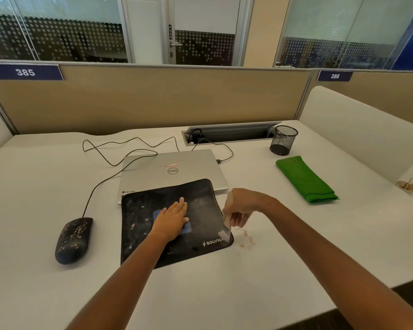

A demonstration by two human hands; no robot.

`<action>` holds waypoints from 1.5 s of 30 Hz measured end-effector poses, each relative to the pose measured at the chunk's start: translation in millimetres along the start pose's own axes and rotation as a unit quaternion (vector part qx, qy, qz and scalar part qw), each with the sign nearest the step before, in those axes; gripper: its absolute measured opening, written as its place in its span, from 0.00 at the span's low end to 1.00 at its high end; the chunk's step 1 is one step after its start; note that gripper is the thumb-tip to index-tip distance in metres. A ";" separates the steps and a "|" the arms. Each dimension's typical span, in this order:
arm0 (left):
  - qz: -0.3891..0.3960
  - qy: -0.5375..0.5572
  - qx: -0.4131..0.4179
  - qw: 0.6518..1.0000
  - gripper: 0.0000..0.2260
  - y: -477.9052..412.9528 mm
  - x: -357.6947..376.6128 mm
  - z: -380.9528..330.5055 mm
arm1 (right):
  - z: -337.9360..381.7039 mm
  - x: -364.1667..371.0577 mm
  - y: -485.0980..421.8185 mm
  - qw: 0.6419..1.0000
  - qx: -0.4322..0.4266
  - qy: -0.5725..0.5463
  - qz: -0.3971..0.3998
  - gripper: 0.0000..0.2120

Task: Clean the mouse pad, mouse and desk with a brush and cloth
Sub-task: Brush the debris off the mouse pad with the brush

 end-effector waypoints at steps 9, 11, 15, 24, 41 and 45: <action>-0.004 -0.004 -0.006 1.000 0.24 -1.0 1.1 -1.0 | 2.4 1.3 -9.9 0.961 -0.086 -0.171 -0.201 0.15; -0.005 -0.003 -0.005 1.000 0.24 -0.7 1.2 -0.9 | -2.5 10.6 -7.7 0.966 -0.074 -0.155 -0.192 0.15; -0.003 -0.001 -0.002 1.000 0.24 0.1 0.4 -2.0 | -16.1 18.4 7.4 0.984 -0.040 -0.125 -0.118 0.13; 0.007 0.013 0.006 1.000 0.25 -0.4 -3.9 -2.5 | -26.0 -3.9 30.0 0.972 -0.034 -0.168 -0.163 0.14; 0.016 0.008 0.026 1.000 0.26 8.3 -7.3 0.3 | -9.9 5.8 11.9 0.962 -0.078 -0.166 -0.201 0.13; 0.013 -0.030 0.007 0.999 0.27 15.2 -6.2 5.1 | 24.7 9.9 5.8 0.942 -0.148 -0.133 -0.269 0.13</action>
Point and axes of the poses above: each hand's wrist, its own y-axis away from the middle knuckle, its own x-axis out of the palm, z = x × y, the point moved 5 cm from there along -y, towards the middle knuckle, and after that the axes turned 14 degrees about x, right-handed, at the moved point
